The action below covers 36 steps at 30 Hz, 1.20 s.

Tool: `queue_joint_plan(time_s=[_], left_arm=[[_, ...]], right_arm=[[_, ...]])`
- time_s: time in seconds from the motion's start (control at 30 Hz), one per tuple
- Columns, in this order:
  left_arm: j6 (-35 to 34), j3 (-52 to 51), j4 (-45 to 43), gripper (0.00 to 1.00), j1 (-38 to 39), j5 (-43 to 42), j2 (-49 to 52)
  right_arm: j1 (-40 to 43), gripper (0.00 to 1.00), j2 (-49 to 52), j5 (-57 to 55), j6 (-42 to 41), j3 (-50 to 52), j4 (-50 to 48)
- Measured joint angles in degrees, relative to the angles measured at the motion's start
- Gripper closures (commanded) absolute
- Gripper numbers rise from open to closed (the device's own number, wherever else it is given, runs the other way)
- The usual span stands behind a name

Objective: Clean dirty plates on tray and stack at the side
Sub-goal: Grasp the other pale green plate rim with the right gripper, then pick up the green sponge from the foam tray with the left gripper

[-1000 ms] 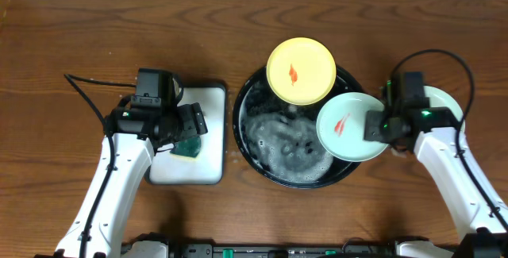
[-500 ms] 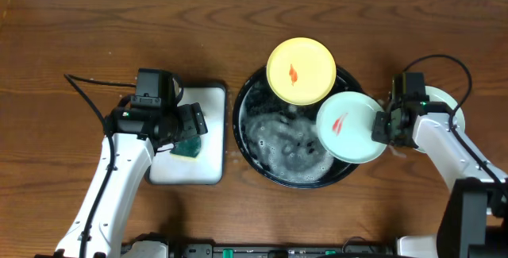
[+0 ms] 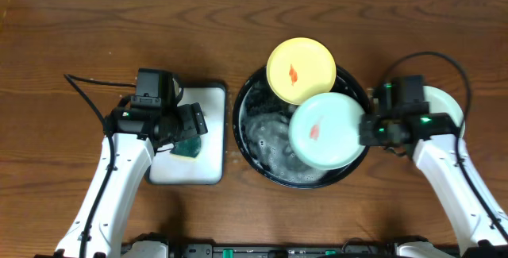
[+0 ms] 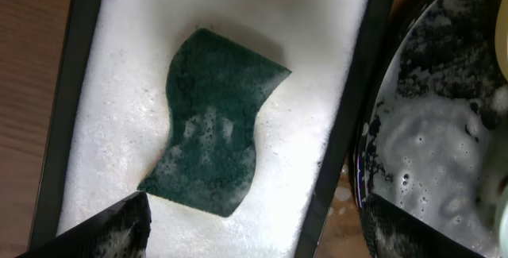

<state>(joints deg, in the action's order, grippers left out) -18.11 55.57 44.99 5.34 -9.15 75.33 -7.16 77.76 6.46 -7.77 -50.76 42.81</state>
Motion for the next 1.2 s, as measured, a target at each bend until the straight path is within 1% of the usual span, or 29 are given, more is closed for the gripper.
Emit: queue_joint_plan(time_s=[0.13,0.27,0.33,0.37,0.4,0.57,0.63,0.77,0.87,0.97,1.1,1.2], left_arm=[[-0.02,0.0,-0.02,0.15,0.0,0.02,0.0],[-0.02,0.0,0.0,0.15,0.0,0.0,0.0],[-0.02,0.0,0.0,0.15,0.0,0.0,0.0],[-0.02,0.0,0.0,0.15,0.0,0.0,0.0],[-0.02,0.0,0.0,0.15,0.0,0.0,0.0],[-0.02,0.0,-0.07,0.15,0.0,0.0,0.0],[-0.02,0.0,-0.17,0.15,0.0,0.0,0.0],[-0.02,0.0,-0.28,0.16,0.0,0.0,0.0],[-0.02,0.0,-0.22,0.18,0.0,0.0,0.0],[-0.13,0.0,-0.46,0.24,0.15,0.02,0.07],[-0.02,-1.11,-3.32,0.26,0.76,0.5,1.42],[-0.02,-3.72,-6.19,0.26,0.87,1.46,5.05]], right_arm=[[-3.93,0.99,2.34,1.09,1.05,0.68,-2.29],[-4.98,0.98,7.17,1.51,0.98,2.05,-4.68],[-4.98,0.94,8.98,1.44,0.5,2.43,-5.4],[-4.98,0.89,10.27,1.46,-0.04,2.54,-5.99],[-4.98,0.8,11.34,1.46,-0.66,2.56,-6.54],[-4.98,0.78,15.37,1.64,-1.7,2.56,-8.0],[-4.98,0.8,16.37,1.66,-1.95,2.58,-8.48],[-4.98,0.97,17.22,1.4,-2.29,2.4,-9.84],[-4.92,0.97,17.44,1.75,-2.69,2.08,-10.29],[-4.92,0.99,17.42,1.73,-2.71,2.08,-10.6],[-4.92,0.99,17.42,1.7,-2.73,2.08,-10.75],[-4.92,0.99,17.42,1.7,-2.73,2.08,-10.73]])
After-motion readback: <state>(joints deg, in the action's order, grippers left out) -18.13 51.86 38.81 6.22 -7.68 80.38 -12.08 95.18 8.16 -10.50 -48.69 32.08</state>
